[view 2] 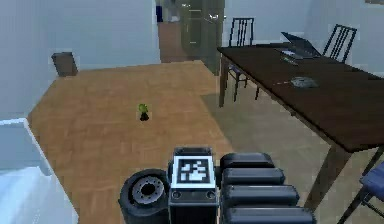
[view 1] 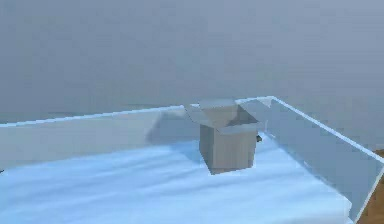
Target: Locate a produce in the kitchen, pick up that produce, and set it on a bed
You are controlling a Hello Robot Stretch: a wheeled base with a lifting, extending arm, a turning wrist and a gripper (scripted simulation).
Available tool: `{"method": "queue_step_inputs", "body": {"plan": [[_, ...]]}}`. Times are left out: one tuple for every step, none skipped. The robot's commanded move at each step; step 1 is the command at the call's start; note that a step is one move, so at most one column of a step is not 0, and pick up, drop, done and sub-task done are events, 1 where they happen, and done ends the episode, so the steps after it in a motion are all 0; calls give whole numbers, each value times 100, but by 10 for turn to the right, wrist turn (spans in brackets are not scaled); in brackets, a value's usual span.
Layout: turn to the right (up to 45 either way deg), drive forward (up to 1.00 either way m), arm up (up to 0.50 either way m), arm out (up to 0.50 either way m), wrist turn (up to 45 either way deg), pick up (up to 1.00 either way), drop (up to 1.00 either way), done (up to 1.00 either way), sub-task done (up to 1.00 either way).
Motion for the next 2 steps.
{"method": "queue_step_inputs", "body": {"plan": [[450,0,0,0,0,0,0,0,0],[150,0,0,0,0,0,0,0,0]]}}
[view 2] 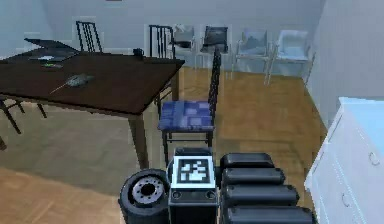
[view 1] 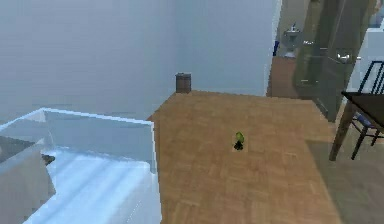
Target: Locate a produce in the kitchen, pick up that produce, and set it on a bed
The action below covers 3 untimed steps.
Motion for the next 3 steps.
{"method": "queue_step_inputs", "body": {"plan": [[-450,0,0,0,0,0,0,0,0],[-450,0,0,0,0,0,0,0,0],[-450,0,0,0,0,0,0,0,0]]}}
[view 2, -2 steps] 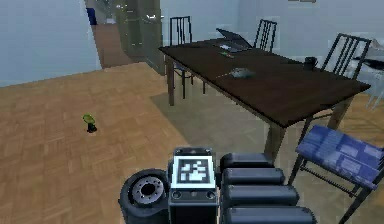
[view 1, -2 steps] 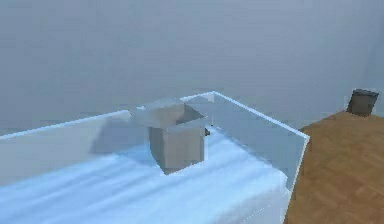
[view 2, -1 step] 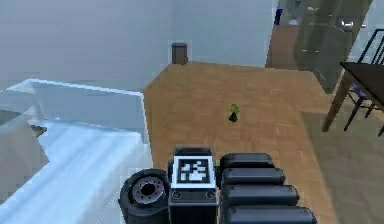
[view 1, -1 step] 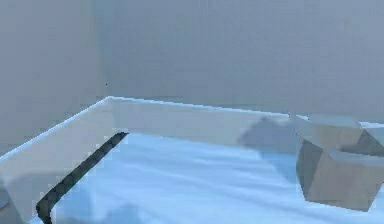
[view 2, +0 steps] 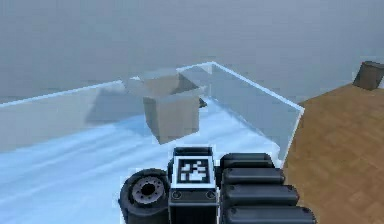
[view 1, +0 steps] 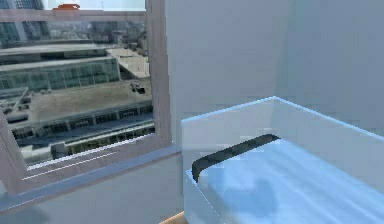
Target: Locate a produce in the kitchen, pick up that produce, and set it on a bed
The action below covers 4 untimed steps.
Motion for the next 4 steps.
{"method": "queue_step_inputs", "body": {"plan": [[-180,0,0,0,0,0,0,0,0],[0,0,0,48,0,0,0,0,0],[0,0,0,0,450,0,0,0,0],[0,0,0,0,450,0,0,0,0]]}}
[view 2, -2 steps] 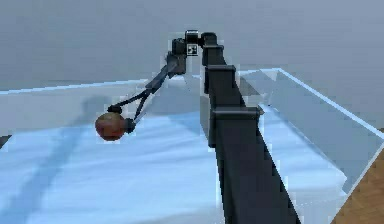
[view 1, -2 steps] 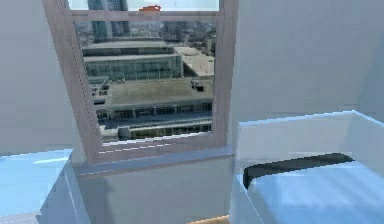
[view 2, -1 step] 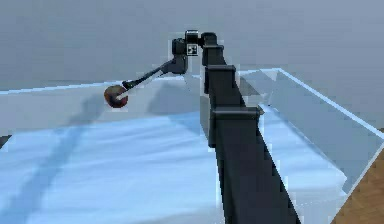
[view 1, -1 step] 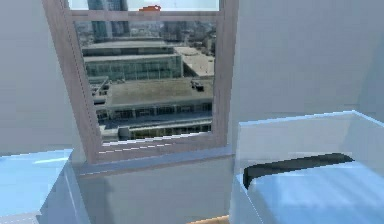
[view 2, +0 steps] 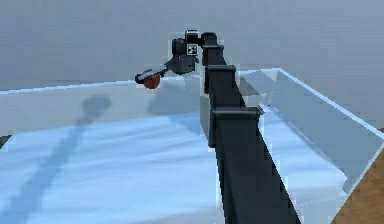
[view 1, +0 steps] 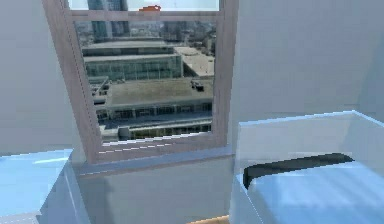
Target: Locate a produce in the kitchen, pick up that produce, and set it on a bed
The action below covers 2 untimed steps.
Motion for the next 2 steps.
{"method": "queue_step_inputs", "body": {"plan": [[0,0,0,0,60,0,0,0,0],[0,0,-16,0,0,0,0,0,0]]}}
